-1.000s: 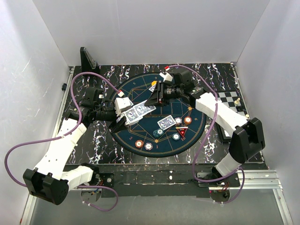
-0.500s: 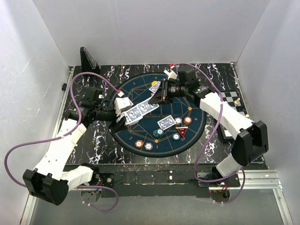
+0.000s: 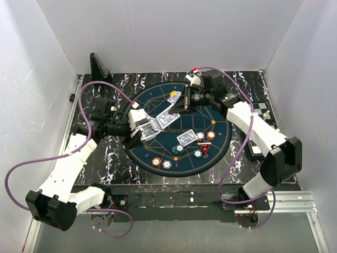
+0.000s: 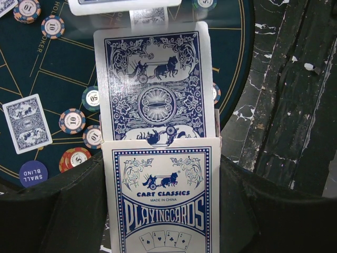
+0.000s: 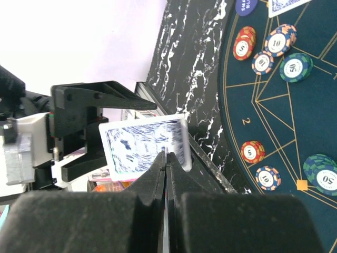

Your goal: Distribute texas hold em gaming equipment

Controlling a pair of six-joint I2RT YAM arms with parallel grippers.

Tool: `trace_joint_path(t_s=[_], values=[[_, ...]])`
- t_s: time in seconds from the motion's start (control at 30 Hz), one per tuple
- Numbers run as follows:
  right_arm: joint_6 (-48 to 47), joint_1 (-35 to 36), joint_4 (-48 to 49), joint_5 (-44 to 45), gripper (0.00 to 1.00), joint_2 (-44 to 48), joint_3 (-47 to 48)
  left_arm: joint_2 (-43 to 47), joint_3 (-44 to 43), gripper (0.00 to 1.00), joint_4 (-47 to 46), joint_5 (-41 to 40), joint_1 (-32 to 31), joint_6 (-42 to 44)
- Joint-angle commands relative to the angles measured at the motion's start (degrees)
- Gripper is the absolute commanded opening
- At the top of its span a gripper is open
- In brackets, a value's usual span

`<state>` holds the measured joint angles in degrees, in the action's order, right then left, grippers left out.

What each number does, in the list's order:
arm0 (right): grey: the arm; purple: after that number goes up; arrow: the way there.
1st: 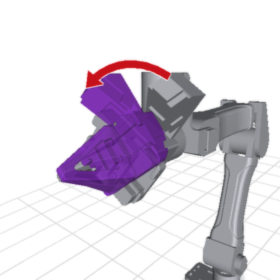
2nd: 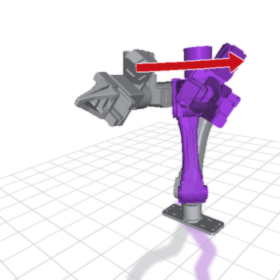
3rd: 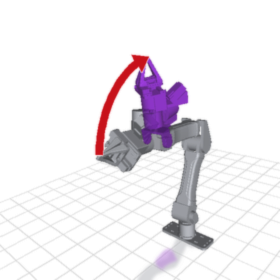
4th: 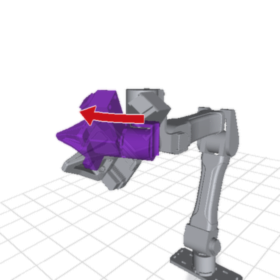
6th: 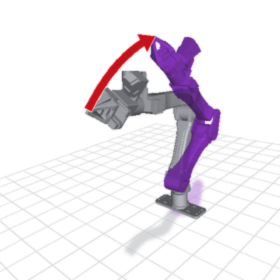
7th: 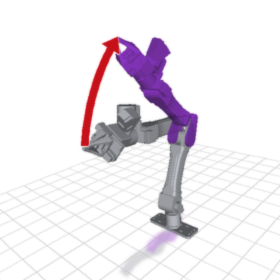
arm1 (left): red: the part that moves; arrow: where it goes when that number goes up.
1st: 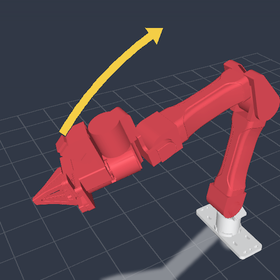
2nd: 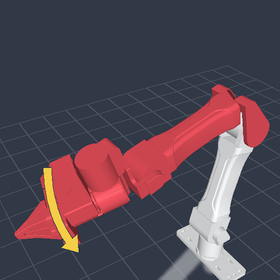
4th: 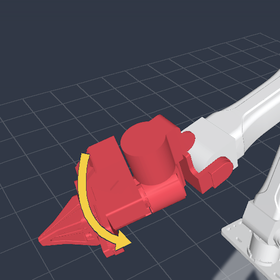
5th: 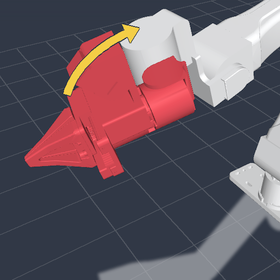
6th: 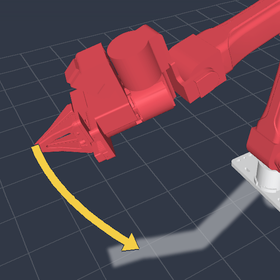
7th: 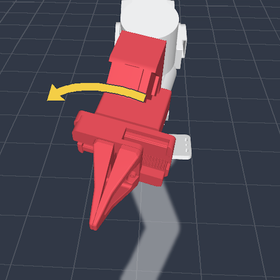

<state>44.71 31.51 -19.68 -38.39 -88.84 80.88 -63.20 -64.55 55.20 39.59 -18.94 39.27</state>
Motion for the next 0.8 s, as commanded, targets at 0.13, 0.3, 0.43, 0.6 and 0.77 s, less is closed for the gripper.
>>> trace_joint_path(t_s=[0.13, 0.3, 0.43, 0.6, 0.77], values=[[3.6, -1.3, 6.9, -8.3, 0.01, 1.4, 1.1, 2.2, -0.5, 0.03, -1.8, 1.5, -0.2, -0.5], [7.3, -1.3, 12.4, -10.6, 0.01, 2.0, -0.9, 2.1, -0.4, 0.03, -2.1, 1.8, -0.1, -0.8], [7.0, -1.5, 12.5, -8.1, 0.01, 1.2, -1.0, 2.6, 0.3, 0.03, -2.0, 1.9, -0.1, -0.6], [4.8, -2.5, 10.2, -5.7, 0.01, -7.6, 4.6, 3.8, 0.0, 0.03, -1.0, 1.8, -0.1, -0.6], [5.2, -2.4, 10.4, -5.7, 0.01, -23.3, 14.5, 5.1, -0.4, 0.03, 0.0, 1.6, -0.1, -0.7]])
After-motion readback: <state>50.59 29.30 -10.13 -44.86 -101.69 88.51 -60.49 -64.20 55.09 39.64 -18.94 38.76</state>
